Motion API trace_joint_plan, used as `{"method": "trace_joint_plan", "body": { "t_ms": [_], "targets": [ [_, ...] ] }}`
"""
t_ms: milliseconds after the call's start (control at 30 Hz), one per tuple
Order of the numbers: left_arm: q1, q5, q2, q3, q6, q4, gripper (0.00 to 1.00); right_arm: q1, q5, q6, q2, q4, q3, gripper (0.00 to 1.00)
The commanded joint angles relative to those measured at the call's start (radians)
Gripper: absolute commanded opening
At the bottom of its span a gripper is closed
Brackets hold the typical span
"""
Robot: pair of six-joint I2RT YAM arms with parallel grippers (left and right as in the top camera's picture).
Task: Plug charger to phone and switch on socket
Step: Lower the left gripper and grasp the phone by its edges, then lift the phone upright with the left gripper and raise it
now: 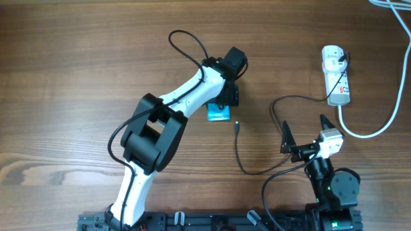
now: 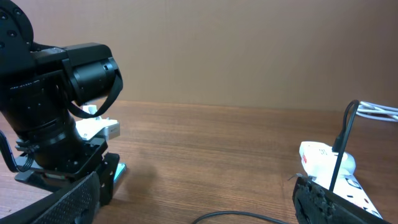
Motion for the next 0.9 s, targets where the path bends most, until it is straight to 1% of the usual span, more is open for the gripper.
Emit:
{"method": "trace_joint_plan", "body": {
  "t_ms": [0,33,200,333,467,567,767,833,867],
  "targets": [
    [0.013,0.005,0.047,-0.046,-0.005,-0.004,0.72,0.005,0.01,0.006,-0.006,0.003,-0.001,1.0],
    [0.013,0.005,0.047,-0.046,-0.005,-0.004,0.69,0.005,0.01,0.006,-0.006,0.003,-0.001,1.0],
    [0.013,0.005,0.047,-0.046,-0.004,0.0,0.72,0.005,0.01,0.006,-0.006,0.003,-0.001,1.0],
    [0.024,0.005,0.045,-0.046,0.003,-0.001,0.72,0.005,0.01,0.006,-0.006,0.003,-0.001,1.0],
    [0.051,0.006,0.024,-0.045,0.003,-0.009,0.7,0.005,0.01,0.007,-0.006,0.003,-0.001,1.0],
    [0.072,0.006,-0.035,-0.045,0.003,-0.028,0.68,0.005,0.01,0.007,-0.006,0.003,-0.001,1.0],
    [0.103,0.02,-0.238,-0.045,0.003,-0.092,0.68,0.005,0.01,0.006,-0.006,0.003,-0.001,1.0],
    [0.117,0.099,-0.311,-0.045,0.003,-0.115,0.67,0.005,0.01,0.006,-0.006,0.003,-0.001,1.0],
    [0.126,0.162,-0.344,-0.045,0.003,-0.127,0.67,0.005,0.01,0.007,-0.006,0.003,-0.001,1.0]
  ]
}}
